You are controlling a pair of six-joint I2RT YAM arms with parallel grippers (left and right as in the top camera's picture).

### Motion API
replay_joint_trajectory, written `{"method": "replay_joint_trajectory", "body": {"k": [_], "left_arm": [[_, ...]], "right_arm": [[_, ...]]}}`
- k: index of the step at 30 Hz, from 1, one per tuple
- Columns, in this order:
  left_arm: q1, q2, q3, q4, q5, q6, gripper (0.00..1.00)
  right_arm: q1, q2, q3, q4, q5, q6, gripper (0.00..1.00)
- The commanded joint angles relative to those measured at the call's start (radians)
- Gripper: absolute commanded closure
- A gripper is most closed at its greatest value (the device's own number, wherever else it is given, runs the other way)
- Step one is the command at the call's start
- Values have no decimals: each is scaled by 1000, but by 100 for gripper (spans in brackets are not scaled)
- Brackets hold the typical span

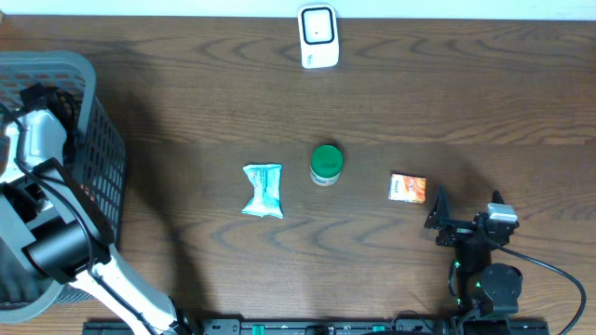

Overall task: Scan the item barcode
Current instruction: 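Reach the left gripper into the basket and grasp the orange candy bar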

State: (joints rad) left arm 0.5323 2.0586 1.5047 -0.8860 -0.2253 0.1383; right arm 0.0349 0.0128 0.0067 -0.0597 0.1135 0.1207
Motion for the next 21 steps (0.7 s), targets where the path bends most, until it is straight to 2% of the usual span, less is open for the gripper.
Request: {"method": "replay_joint_trajectory", "body": {"k": [1, 6, 11, 14, 17, 20, 21], "left_arm": [[8, 17, -19, -16, 12, -39, 93], [8, -104, 95, -85, 2, -98, 93], [8, -331, 272, -130, 1, -162, 93], [8, -494, 341, -117, 72, -235, 93], [5, -654, 354, -85, 344, -266, 93], [-37, -796, 352, -77, 848, -268, 93], [-54, -812, 349, -76, 930, -268, 93]], "right_arm": [[6, -1, -1, -4, 12, -13, 1], [6, -1, -1, -4, 12, -13, 1], [6, -1, -1, -4, 12, -13, 1], [6, -1, -1, -4, 12, -13, 1], [6, -1, -1, -4, 12, -13, 1], [6, -1, -1, -4, 12, -13, 1], [6, -1, -1, -4, 12, -13, 1]]}}
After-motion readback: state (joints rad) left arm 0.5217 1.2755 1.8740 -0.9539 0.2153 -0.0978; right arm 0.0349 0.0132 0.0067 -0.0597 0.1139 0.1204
